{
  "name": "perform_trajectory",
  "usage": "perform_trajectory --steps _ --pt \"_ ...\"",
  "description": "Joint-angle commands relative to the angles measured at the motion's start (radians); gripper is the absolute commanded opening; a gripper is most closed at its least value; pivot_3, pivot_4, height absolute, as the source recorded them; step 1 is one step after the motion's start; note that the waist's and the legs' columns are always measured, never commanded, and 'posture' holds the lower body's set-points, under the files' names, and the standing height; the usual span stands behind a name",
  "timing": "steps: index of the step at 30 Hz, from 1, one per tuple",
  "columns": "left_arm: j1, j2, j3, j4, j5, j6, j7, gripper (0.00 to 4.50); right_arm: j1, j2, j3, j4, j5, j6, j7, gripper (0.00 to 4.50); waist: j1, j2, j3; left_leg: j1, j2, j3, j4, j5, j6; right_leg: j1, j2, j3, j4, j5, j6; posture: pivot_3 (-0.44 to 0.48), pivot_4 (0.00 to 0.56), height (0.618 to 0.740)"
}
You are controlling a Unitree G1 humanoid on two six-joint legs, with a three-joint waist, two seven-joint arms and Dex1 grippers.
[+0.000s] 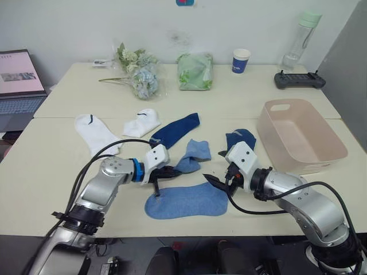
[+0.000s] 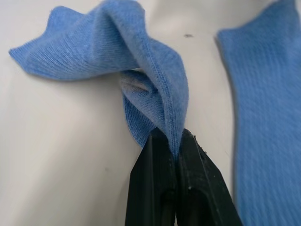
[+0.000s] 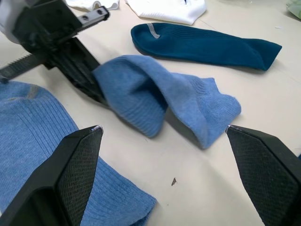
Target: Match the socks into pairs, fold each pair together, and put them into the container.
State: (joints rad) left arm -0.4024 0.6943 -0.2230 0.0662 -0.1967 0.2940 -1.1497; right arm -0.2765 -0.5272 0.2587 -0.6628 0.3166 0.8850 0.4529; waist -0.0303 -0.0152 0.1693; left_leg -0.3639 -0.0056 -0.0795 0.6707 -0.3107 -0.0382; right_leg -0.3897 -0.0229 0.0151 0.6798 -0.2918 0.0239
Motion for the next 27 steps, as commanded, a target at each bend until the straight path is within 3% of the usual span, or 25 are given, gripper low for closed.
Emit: perform_trajectory --steps 1,7,12,15,20,27 --pt "-0.027 0.063 0.052 -0.002 0.029 -0.085 -0.018 0.01 -0.008 -0.006 0.006 -0.009 -0.025 -0.04 0.005 4.5 0.0 0.0 0.0 0.0 0.0 0.0 0.0 0.0 0.0 0.0 0.0 0.0 0.0 0.0 0.0 0.0 0.15 0.74" --pt "-0.091 0.135 0.051 0.114 0.209 -0.344 0.086 0.01 -0.011 -0.018 0.03 0.019 -0.061 -0.082 0.028 4.5 0.001 0.0 0.0 0.0 0.0 0.0 0.0 0.0 0.0 0.0 0.0 0.0 -0.001 0.0 0.0 0.0 0.15 0.74" --pt "-0.108 0.166 0.04 0.2 0.434 -0.607 0.322 0.01 -0.009 -0.007 0.041 0.028 -0.076 -0.095 0.035 4.5 0.002 0.0 0.0 0.0 0.0 0.001 -0.001 0.0 0.0 0.0 0.0 0.001 -0.002 0.0 0.0 0.0 0.15 0.74" --pt "-0.087 0.165 0.074 0.231 0.525 -0.669 0.489 0.01 -0.007 -0.002 0.045 0.027 -0.079 -0.096 0.035 4.5 0.002 0.0 0.0 -0.001 0.0 0.001 -0.001 0.0 0.0 -0.001 0.0 0.0 -0.002 0.0 0.0 0.0 0.15 0.74" --pt "0.065 0.136 0.159 0.206 0.544 -0.674 0.69 0.01 -0.006 0.009 0.047 0.03 -0.088 -0.097 0.029 4.5 -0.004 0.0 0.0 0.0 0.0 0.002 -0.002 0.0 0.0 -0.002 -0.001 0.001 -0.001 0.0 0.0 0.0 0.15 0.74" --pt "0.301 0.055 0.23 0.049 0.411 -0.585 0.68 0.01 -0.008 0.019 0.049 0.037 -0.101 -0.094 0.035 4.5 0.003 0.0 0.0 0.0 0.001 0.001 -0.003 0.0 0.0 -0.003 -0.001 0.001 0.0 0.0 0.0 0.0 0.15 0.74"
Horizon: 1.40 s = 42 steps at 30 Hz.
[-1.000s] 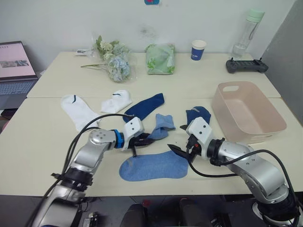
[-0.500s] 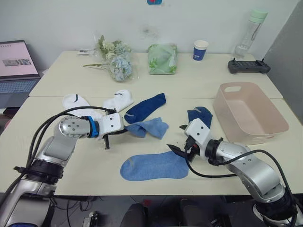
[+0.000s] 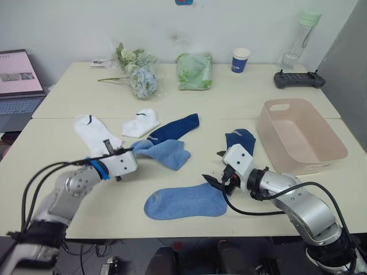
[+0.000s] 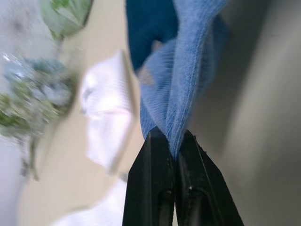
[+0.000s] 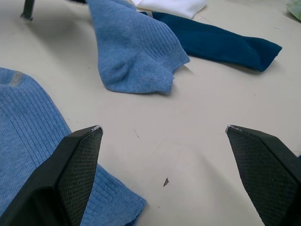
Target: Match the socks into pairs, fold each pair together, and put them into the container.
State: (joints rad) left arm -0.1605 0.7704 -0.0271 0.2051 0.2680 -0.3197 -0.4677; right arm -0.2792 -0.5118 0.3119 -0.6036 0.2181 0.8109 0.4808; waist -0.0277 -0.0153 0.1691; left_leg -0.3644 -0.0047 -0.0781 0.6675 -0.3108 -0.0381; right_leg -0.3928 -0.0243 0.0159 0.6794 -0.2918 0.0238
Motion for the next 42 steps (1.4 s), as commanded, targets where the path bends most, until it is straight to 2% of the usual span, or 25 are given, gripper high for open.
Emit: perform_trajectory --steps 1,4,12,16,17,20,25,27,30,37,40,42 --pt "0.078 -0.028 0.039 -0.116 -0.069 0.046 -0.013 0.01 -0.008 0.005 -0.004 -0.019 -0.004 -0.021 0.009 4.5 0.0 0.0 0.0 0.001 0.0 0.0 0.0 0.0 0.0 0.001 0.0 0.0 0.0 0.0 0.0 0.0 0.15 0.74" --pt "0.125 -0.053 0.068 -0.191 -0.137 0.099 -0.039 0.67 -0.019 0.01 -0.002 -0.008 -0.007 -0.022 0.013 4.5 0.001 0.0 0.0 0.001 -0.001 0.0 0.0 0.0 0.0 0.002 -0.001 0.0 0.0 0.0 0.0 0.0 0.15 0.74" --pt "0.19 -0.046 0.215 -0.236 -0.268 0.143 -0.058 3.0 -0.028 0.033 0.0 0.001 -0.007 -0.019 0.017 4.5 0.0 0.0 0.0 0.002 0.0 -0.001 -0.001 0.0 0.0 0.002 -0.001 -0.001 0.0 0.0 0.0 0.0 0.15 0.74" --pt "0.154 -0.07 0.292 -0.198 -0.398 0.206 -0.083 4.23 -0.037 0.058 0.0 0.016 -0.009 -0.017 0.009 4.5 -0.001 0.0 0.0 0.001 -0.001 -0.001 -0.001 0.0 0.0 0.002 -0.001 -0.001 0.0 0.0 0.0 0.0 0.15 0.74" --pt "0.115 -0.089 0.304 -0.197 -0.46 0.307 -0.083 4.48 -0.044 0.071 0.003 0.028 -0.013 -0.019 0.003 4.5 -0.001 0.0 0.0 0.001 -0.001 -0.001 -0.001 0.0 0.0 0.002 -0.001 -0.001 0.0 0.0 0.0 0.0 0.15 0.74" --pt "0.034 -0.118 0.314 -0.196 -0.59 0.546 -0.099 4.48 -0.067 0.113 0.013 0.069 -0.022 -0.023 -0.015 4.5 0.002 -0.001 0.0 0.001 -0.001 -0.003 0.0 0.0 0.0 0.003 -0.001 -0.003 0.0 0.0 0.0 0.0 0.15 0.74" --pt "-0.037 -0.116 0.349 -0.198 -0.76 0.888 -0.12 4.48 -0.121 0.201 0.036 0.186 -0.058 -0.057 -0.051 4.5 -0.008 -0.001 -0.001 0.002 -0.001 -0.001 0.0 0.0 0.0 0.002 0.001 -0.002 0.001 0.0 0.0 0.0 0.15 0.74" --pt "-0.02 -0.064 0.349 -0.247 -0.837 0.953 -0.234 4.48 -0.137 0.218 0.042 0.222 -0.075 -0.076 -0.056 4.5 -0.01 -0.001 -0.001 0.002 -0.001 -0.001 0.0 0.0 0.0 0.002 0.001 -0.001 0.001 0.0 0.0 0.0 0.15 0.74" --pt "0.017 -0.006 0.353 -0.285 -0.866 0.949 -0.344 4.48 -0.146 0.228 0.043 0.24 -0.087 -0.092 -0.051 4.5 -0.011 -0.002 -0.001 0.0 0.0 -0.001 -0.001 0.001 -0.002 -0.002 0.001 0.0 0.0 0.0 0.0 0.0 0.15 0.74" --pt "0.149 0.152 0.33 -0.161 -0.654 0.61 -0.506 4.48 -0.15 0.246 0.043 0.235 -0.087 -0.094 -0.043 4.5 -0.006 -0.001 0.0 0.0 0.0 -0.001 -0.004 0.002 -0.004 -0.004 0.001 0.001 0.001 0.0 -0.001 0.0 0.15 0.74" --pt "0.132 0.173 0.375 -0.08 -0.687 0.626 -0.54 4.48 -0.147 0.256 0.049 0.225 -0.086 -0.089 -0.044 4.5 -0.005 -0.001 0.0 0.0 0.0 -0.001 -0.004 0.002 -0.004 -0.003 0.001 0.0 0.001 0.0 -0.002 0.0 0.15 0.74" --pt "0.076 0.158 0.419 -0.042 -0.753 0.721 -0.508 4.48 -0.146 0.261 0.051 0.222 -0.086 -0.087 -0.044 4.5 -0.002 -0.001 0.0 0.0 0.0 -0.001 -0.004 0.002 -0.004 -0.003 0.001 0.0 0.001 0.001 -0.002 0.0 0.15 0.74"
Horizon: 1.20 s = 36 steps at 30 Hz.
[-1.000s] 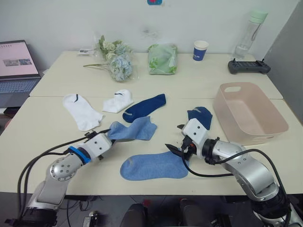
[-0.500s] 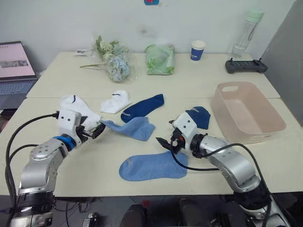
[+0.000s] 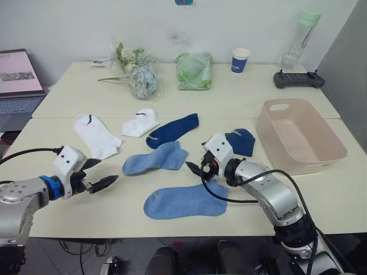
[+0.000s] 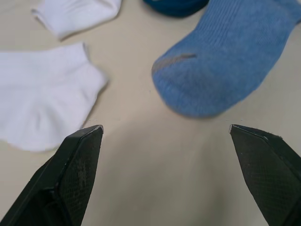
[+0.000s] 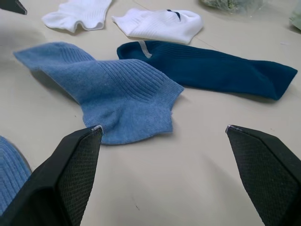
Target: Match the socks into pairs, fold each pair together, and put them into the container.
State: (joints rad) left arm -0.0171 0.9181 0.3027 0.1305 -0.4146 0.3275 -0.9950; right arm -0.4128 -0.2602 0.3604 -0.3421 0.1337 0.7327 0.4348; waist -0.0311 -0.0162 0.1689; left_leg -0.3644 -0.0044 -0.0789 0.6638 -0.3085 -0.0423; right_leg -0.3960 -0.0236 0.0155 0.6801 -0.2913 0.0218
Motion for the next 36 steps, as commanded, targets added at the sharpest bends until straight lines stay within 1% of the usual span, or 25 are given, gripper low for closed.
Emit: perform_trajectory --steps 1,4,6,9,12,16,19,22,27,30,31,33,34,36 --pt "-0.093 0.004 0.103 0.04 -0.103 0.134 0.034 4.48 -0.012 0.01 0.003 -0.039 -0.003 -0.009 0.003 4.5 0.004 -0.002 0.0 0.0 0.0 0.0 0.0 0.0 0.0 0.0 0.0 -0.001 0.0 0.0 0.0 0.0 0.15 0.74" --pt "-0.131 -0.02 0.112 0.017 -0.149 0.251 0.078 4.48 -0.014 0.013 0.005 -0.037 -0.004 -0.009 0.003 4.5 0.002 -0.003 0.0 0.0 0.0 -0.001 0.001 0.0 0.0 0.001 0.0 -0.002 0.0 0.0 0.0 0.0 0.15 0.74" --pt "-0.16 -0.068 0.113 -0.033 -0.195 0.338 0.138 4.48 -0.019 0.017 0.006 -0.028 -0.005 -0.013 0.001 4.5 0.0 -0.003 0.0 0.0 -0.001 0.0 0.001 0.0 0.0 0.001 0.0 0.0 0.0 0.0 0.0 0.0 0.15 0.74" --pt "-0.189 -0.145 0.085 -0.114 -0.228 0.433 0.225 4.48 -0.038 0.034 0.003 0.006 -0.013 -0.028 -0.008 4.5 -0.001 -0.004 0.0 0.0 -0.001 0.001 0.001 0.0 0.0 0.001 -0.001 0.001 0.0 0.0 0.0 0.0 0.15 0.74" --pt "-0.195 -0.193 0.029 -0.145 -0.199 0.465 0.275 4.48 -0.061 0.068 -0.01 0.059 -0.018 -0.043 -0.025 4.5 -0.002 -0.004 -0.001 0.0 0.0 0.0 0.001 0.0 0.0 0.0 0.0 0.0 0.001 0.0 0.0 0.0 0.15 0.74" --pt "-0.198 -0.222 -0.069 -0.12 -0.1 0.391 0.308 4.48 -0.086 0.132 -0.034 0.164 -0.025 -0.072 -0.064 4.5 -0.003 -0.004 -0.001 0.001 0.001 0.0 0.0 0.0 0.0 -0.001 0.001 0.001 0.002 0.0 0.0 0.0 0.15 0.74" --pt "-0.19 -0.231 -0.114 -0.126 -0.064 0.37 0.305 3.86 -0.1 0.17 -0.031 0.25 -0.045 -0.108 -0.082 4.5 -0.001 -0.004 -0.001 0.0 0.0 0.0 0.0 0.0 -0.001 -0.001 0.0 0.001 0.001 0.001 -0.001 0.0 0.15 0.74" --pt "-0.168 -0.233 -0.151 -0.126 -0.024 0.337 0.293 2.91 -0.113 0.22 -0.037 0.363 -0.057 -0.154 -0.109 4.5 -0.001 -0.004 -0.001 0.0 0.0 0.001 0.0 0.001 -0.001 -0.001 0.0 0.002 0.001 0.001 -0.001 0.0 0.15 0.74" --pt "-0.152 -0.251 -0.171 -0.131 -0.006 0.318 0.29 1.3 -0.131 0.247 -0.019 0.519 -0.102 -0.237 -0.115 4.5 0.0 -0.004 -0.001 0.0 -0.001 0.001 0.0 0.001 -0.001 -0.001 -0.001 0.002 0.001 0.001 -0.001 0.0 0.15 0.74" --pt "-0.149 -0.265 -0.174 -0.134 0.001 0.312 0.3 0.4 -0.133 0.258 -0.012 0.553 -0.114 -0.26 -0.106 3.91 0.0 -0.003 -0.001 0.001 -0.001 0.002 0.0 0.001 -0.001 0.0 -0.001 0.002 0.001 0.001 -0.001 0.0 0.15 0.74" --pt "-0.145 -0.268 -0.173 -0.135 0.005 0.306 0.3 0.04 -0.134 0.263 -0.013 0.554 -0.116 -0.262 -0.103 3.52 0.0 -0.003 -0.001 0.001 -0.001 0.001 0.0 0.001 -0.001 0.0 -0.001 0.002 0.001 0.001 -0.001 0.0 0.15 0.74" --pt "-0.141 -0.274 -0.168 -0.134 0.011 0.294 0.302 0.0 -0.136 0.27 -0.018 0.552 -0.118 -0.263 -0.098 2.89 0.0 -0.003 -0.001 0.001 -0.001 0.001 0.0 0.001 -0.001 0.0 -0.001 0.001 0.001 0.001 -0.001 0.0 0.15 0.74" --pt "-0.139 -0.281 -0.16 -0.133 0.011 0.286 0.308 0.0 -0.139 0.274 -0.018 0.551 -0.12 -0.264 -0.096 2.47 0.0 -0.003 -0.001 0.001 -0.001 0.001 0.0 0.001 -0.001 0.0 -0.001 0.001 0.002 0.001 -0.001 0.0 0.15 0.74" --pt "-0.138 -0.286 -0.152 -0.131 0.015 0.264 0.309 0.0 -0.146 0.283 -0.015 0.546 -0.118 -0.267 -0.082 1.89 0.0 -0.003 -0.001 0.001 -0.001 0.001 0.0 0.001 -0.001 0.0 -0.001 0.001 0.002 0.001 -0.001 0.0 0.15 0.74"
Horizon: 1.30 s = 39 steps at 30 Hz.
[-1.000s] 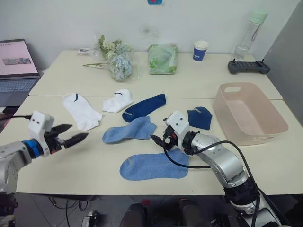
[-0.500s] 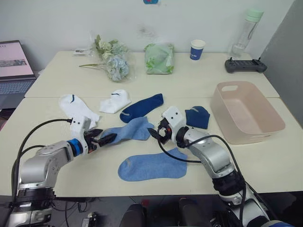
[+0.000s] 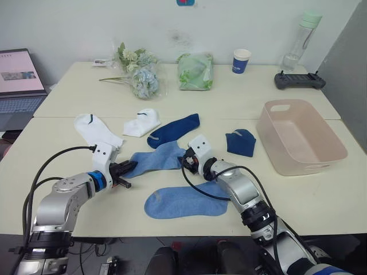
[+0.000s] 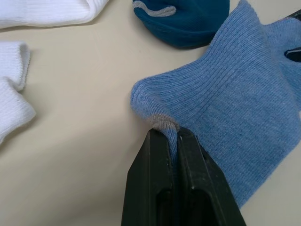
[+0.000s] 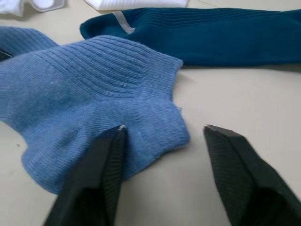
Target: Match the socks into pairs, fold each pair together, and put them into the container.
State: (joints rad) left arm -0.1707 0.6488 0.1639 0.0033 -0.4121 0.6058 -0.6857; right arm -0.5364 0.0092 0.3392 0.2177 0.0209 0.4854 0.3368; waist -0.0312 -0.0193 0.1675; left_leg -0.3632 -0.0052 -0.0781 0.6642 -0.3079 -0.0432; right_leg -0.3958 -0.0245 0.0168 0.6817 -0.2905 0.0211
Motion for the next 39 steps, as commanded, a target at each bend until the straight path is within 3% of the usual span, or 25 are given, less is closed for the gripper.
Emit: perform_trajectory --steps 1,5,13,20,26,32,36,39 --pt "0.015 -0.019 -0.008 -0.005 0.011 -0.017 0.001 0.0 -0.025 0.016 0.011 -0.019 -0.006 -0.02 0.024 1.5 0.001 0.0 0.0 0.0 0.0 0.0 0.0 0.0 0.0 0.0 0.0 0.0 0.0 0.0 0.0 0.0 0.15 0.74" --pt "0.007 -0.014 -0.005 -0.037 0.004 -0.025 -0.006 0.0 -0.018 0.015 0.019 -0.067 -0.01 -0.005 0.038 0.04 0.001 0.0 0.0 0.0 0.0 0.0 0.0 0.0 0.0 0.0 0.0 0.0 0.0 0.0 0.0 0.0 0.15 0.74" --pt "-0.06 -0.009 -0.024 -0.169 -0.067 0.057 -0.046 0.0 0.049 -0.062 -0.034 -0.307 0.027 0.121 0.059 0.01 0.002 0.0 0.0 -0.002 0.0 -0.001 0.0 0.0 0.0 -0.001 0.0 0.0 -0.001 0.0 0.0 0.0 0.15 0.74" --pt "-0.069 -0.163 -0.165 -0.254 0.01 0.096 0.119 0.0 0.159 -0.238 -0.141 -0.502 0.063 0.284 0.09 0.01 0.003 0.0 0.0 -0.002 -0.001 0.0 0.0 0.0 0.0 0.001 -0.001 0.0 -0.002 0.0 0.0 0.0 0.15 0.74" --pt "-0.029 -0.213 -0.216 -0.25 0.073 0.09 0.202 0.0 0.207 -0.255 -0.15 -0.53 0.085 0.332 0.076 0.01 -0.009 0.0 0.0 0.0 0.003 0.0 0.0 0.0 0.0 0.0 0.003 0.0 0.0 0.0 0.0 0.0 0.15 0.74" --pt "-0.017 -0.194 -0.202 -0.235 0.124 0.044 0.213 0.0 0.2 -0.24 -0.133 -0.488 0.082 0.332 0.06 0.01 -0.003 0.0 0.0 0.0 0.001 0.0 0.0 0.0 0.0 0.001 0.002 0.0 0.0 0.001 -0.001 0.0 0.15 0.74" --pt "-0.008 -0.173 -0.169 -0.251 0.108 0.038 0.182 1.07 0.198 -0.248 -0.13 -0.476 0.084 0.332 0.064 0.0 -0.001 0.0 0.0 -0.001 0.0 0.0 0.0 0.0 0.0 0.001 0.002 0.0 -0.002 0.0 -0.001 0.0 0.15 0.74" --pt "0.004 -0.128 -0.126 -0.275 0.088 0.016 0.133 2.01 0.204 -0.255 -0.147 -0.484 0.09 0.335 0.061 0.75 -0.001 0.0 0.0 -0.001 0.001 0.0 0.0 0.0 0.0 0.001 0.002 0.0 -0.002 0.0 -0.001 0.0 0.15 0.74"
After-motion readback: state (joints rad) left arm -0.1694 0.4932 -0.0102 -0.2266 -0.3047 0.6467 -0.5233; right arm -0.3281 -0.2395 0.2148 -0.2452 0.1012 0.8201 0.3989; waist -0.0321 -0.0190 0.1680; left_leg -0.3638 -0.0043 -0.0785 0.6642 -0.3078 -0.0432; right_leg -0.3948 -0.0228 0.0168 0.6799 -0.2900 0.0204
